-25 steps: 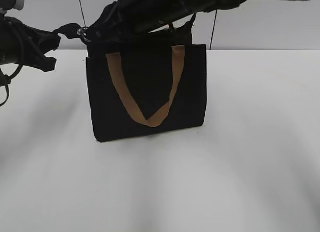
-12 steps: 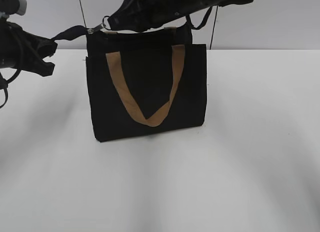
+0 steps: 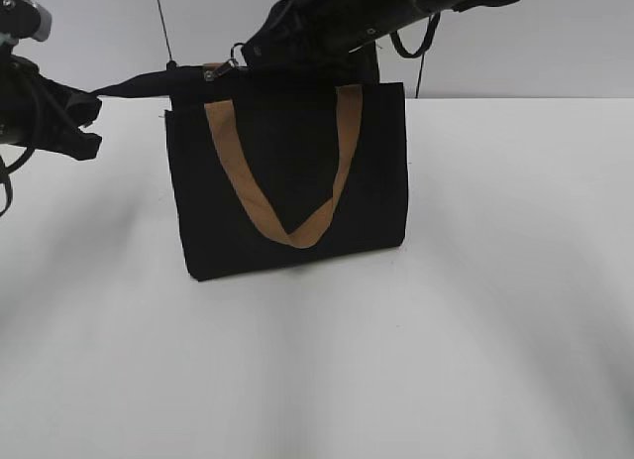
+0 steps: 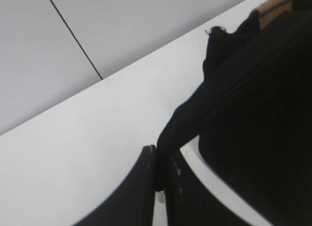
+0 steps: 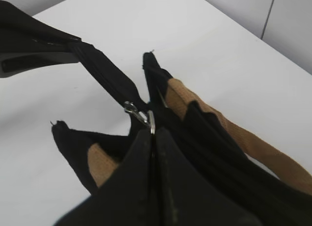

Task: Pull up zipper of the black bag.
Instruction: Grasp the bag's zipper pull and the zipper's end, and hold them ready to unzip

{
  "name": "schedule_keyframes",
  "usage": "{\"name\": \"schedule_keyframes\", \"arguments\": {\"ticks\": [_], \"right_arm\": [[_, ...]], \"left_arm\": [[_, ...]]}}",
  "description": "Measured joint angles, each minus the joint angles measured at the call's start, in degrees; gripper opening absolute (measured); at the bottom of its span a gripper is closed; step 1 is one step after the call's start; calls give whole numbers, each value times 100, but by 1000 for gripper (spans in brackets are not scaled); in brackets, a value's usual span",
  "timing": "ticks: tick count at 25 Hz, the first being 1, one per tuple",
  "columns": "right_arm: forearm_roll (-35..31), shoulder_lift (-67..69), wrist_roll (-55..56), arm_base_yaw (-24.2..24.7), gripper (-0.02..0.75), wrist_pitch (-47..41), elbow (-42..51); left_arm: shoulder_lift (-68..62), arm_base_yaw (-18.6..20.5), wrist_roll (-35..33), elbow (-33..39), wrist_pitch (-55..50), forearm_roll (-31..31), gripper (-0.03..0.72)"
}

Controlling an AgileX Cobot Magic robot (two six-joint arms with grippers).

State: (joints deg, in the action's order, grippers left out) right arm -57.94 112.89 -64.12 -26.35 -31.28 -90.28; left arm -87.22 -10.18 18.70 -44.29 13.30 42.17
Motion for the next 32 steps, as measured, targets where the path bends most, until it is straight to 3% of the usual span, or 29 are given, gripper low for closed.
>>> {"name": "schedule_keyframes", "arguments": {"ticks": [7,21,29,31,32], "right_arm": [[399,11,326,244,-15,-161,7],[690,-143,638,1395,-15,-699,7],[733,-150,605,1161,-8,-958,7],[733,-150,600,1017,54,-1063,7],[733,-150,600,957,121,-1132,7]], "left_arm": [[0,-36,0,-2,-245,-97,13],[0,-31,0,-2,-349,-155,13],[0,-26,16,-2,-312,-514,16],[0,-26,67,-2,-316,-838,47],[5,-26,107,-2,-353,-981,89]]}}
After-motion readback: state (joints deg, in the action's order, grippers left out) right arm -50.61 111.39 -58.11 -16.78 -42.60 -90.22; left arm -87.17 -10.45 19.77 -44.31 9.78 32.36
